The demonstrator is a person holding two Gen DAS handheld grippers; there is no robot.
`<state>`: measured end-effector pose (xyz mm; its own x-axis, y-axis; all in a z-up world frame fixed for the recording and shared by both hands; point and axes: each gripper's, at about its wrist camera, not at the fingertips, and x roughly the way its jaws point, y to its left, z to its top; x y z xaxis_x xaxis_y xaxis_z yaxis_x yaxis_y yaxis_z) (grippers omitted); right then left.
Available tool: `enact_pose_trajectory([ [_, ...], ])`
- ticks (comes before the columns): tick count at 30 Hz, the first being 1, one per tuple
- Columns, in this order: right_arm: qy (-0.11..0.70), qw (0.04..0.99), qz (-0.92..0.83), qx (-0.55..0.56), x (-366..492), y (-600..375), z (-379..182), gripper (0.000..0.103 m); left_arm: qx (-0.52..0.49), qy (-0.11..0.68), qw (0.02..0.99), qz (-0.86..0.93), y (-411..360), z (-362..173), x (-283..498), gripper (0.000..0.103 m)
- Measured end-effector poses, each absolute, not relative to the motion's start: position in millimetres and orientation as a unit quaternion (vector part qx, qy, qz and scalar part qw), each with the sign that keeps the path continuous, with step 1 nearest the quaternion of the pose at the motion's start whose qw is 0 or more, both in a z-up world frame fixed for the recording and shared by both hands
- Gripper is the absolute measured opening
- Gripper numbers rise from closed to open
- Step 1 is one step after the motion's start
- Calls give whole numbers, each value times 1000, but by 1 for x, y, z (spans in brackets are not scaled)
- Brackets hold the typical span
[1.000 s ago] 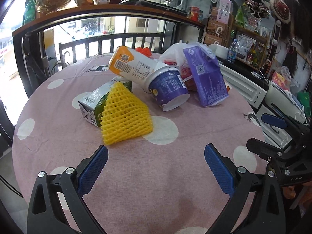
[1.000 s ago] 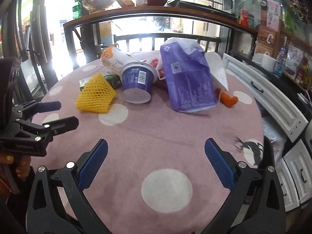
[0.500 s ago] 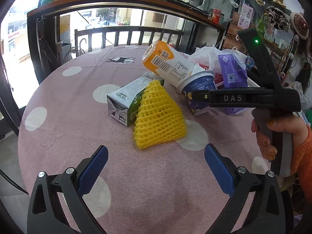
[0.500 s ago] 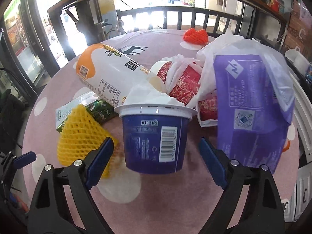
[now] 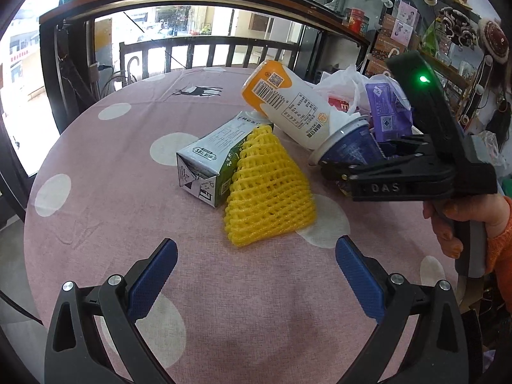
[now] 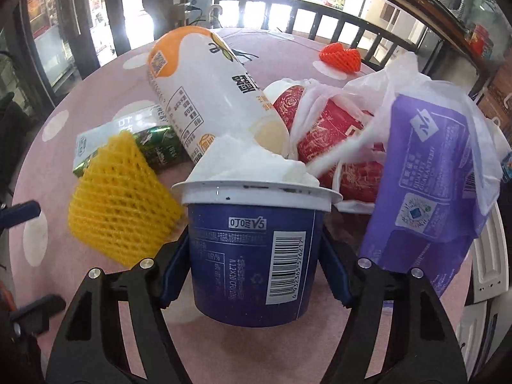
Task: Collect trash
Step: 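Reach the right tool to the blue yogurt cup and grasp it, then lift the blue yogurt cup with the right tool toward the trash bin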
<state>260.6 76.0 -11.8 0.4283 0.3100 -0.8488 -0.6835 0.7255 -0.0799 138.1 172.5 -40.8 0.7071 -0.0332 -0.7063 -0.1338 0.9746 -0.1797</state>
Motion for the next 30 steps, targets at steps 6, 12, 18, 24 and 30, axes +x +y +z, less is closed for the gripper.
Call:
enact_pose_trajectory([
  [6, 443, 817, 317, -188, 243, 31, -6, 71, -105, 394, 913, 30, 175, -43, 157, 98],
  [12, 403, 832, 322, -206, 212, -9, 7, 71, -113, 374, 921, 2, 159, -32, 161, 98],
  [18, 376, 848, 312, -205, 196, -40, 12, 71, -134, 358, 922, -58, 136, -18, 165, 97],
  [24, 354, 851, 317, -222, 176, -56, 5, 71, -135, 369, 913, -105, 109, -16, 179, 91],
  [30, 337, 852, 331, -227, 159, -65, 0, 71, -207, 410, 865, -200, 86, -29, 198, 84],
])
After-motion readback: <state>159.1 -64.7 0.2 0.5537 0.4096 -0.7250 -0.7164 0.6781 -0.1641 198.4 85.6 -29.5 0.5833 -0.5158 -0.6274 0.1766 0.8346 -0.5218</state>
